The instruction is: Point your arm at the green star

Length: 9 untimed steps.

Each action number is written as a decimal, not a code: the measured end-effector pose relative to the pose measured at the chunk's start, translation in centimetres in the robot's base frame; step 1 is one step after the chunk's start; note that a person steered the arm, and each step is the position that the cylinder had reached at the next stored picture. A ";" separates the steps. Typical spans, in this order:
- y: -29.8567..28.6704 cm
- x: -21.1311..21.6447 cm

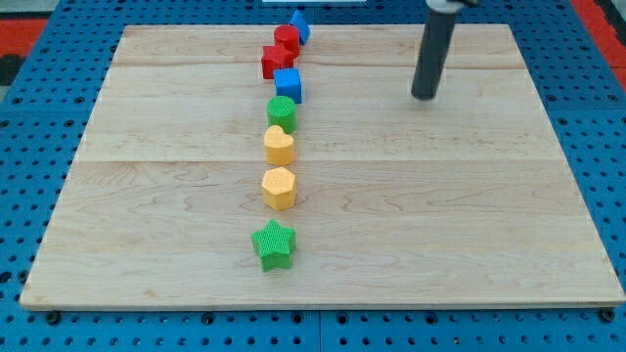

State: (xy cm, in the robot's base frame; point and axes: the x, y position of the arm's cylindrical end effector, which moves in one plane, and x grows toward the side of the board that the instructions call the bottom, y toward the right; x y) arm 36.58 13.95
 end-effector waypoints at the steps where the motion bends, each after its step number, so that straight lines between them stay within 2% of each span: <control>1: -0.6 7.3; 3: -5.8 21.6; 4: -10.4 25.2; 5: -12.7 25.2; 6: -19.0 25.3; 7: -21.5 25.3; 9: -21.8 25.3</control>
State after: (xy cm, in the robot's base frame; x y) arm 61.90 -7.88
